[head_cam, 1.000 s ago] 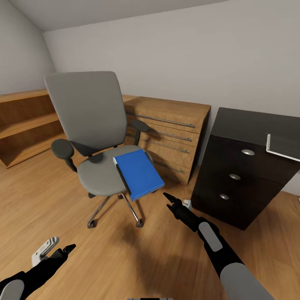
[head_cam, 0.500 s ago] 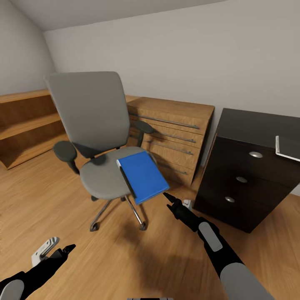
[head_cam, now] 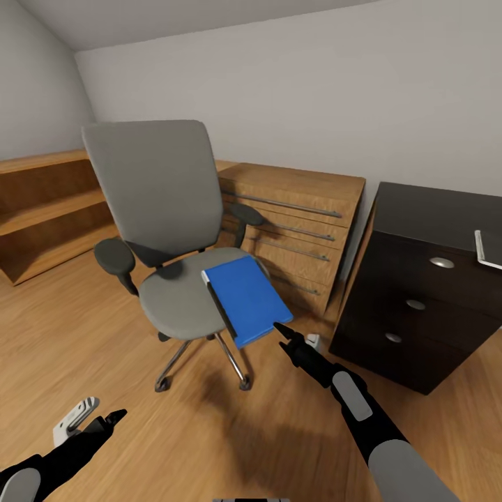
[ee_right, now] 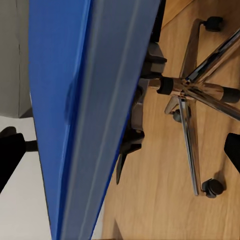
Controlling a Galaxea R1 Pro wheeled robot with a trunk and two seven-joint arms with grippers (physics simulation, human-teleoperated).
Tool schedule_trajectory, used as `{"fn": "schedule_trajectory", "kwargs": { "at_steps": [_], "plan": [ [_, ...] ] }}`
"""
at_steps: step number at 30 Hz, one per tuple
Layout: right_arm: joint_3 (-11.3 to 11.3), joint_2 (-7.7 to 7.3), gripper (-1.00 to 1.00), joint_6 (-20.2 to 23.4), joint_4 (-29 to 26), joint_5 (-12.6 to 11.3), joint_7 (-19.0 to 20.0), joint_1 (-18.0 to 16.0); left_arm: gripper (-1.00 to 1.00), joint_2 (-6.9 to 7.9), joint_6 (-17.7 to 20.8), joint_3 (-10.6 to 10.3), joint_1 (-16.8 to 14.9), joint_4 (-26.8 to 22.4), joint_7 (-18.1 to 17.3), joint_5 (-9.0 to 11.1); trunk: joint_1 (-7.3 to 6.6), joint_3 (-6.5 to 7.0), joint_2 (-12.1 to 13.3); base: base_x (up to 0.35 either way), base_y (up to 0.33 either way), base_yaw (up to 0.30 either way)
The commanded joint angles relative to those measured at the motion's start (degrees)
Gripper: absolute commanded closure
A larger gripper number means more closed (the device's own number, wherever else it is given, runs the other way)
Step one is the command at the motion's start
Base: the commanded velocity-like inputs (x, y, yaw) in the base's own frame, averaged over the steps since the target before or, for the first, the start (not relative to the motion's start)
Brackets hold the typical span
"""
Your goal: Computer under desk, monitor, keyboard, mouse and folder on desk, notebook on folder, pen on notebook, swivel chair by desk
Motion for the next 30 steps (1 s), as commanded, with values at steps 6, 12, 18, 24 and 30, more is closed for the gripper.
{"fn": "schedule_trajectory", "kwargs": {
  "at_steps": [6,12,18,24,30],
  "plan": [
    [-0.02,-0.04,-1.00,0.32,0.00,-0.40,-0.03,-0.02,-1.00,0.00,0.13,-0.01,-0.03,0.44,0.49,0.61,-0.01,-0.05,-0.02,0.043,0.032,0.000],
    [-0.01,0.00,-1.00,0.30,0.00,-0.40,-0.03,-0.02,-1.00,0.00,0.13,-0.03,-0.03,0.46,0.49,0.52,-0.01,-0.05,-0.02,0.106,0.065,0.000],
    [0.03,0.00,-1.00,0.30,0.00,-0.40,0.01,-0.02,-1.00,0.00,0.13,-0.05,-0.03,0.46,0.49,0.52,-0.01,-0.05,-0.02,0.007,0.004,0.000],
    [1.44,-0.04,-1.00,0.31,-0.10,-0.40,0.15,-0.02,-1.00,0.00,0.12,-0.04,-0.03,0.46,0.49,0.52,-0.01,-0.05,-0.02,0.000,0.000,0.000],
    [4.03,-0.08,-1.00,0.32,-1.57,-0.42,0.46,-0.02,-1.00,0.00,0.12,-0.05,-0.03,0.47,0.49,0.52,-0.01,-0.05,-0.02,0.000,0.000,0.000]
  ]
}}
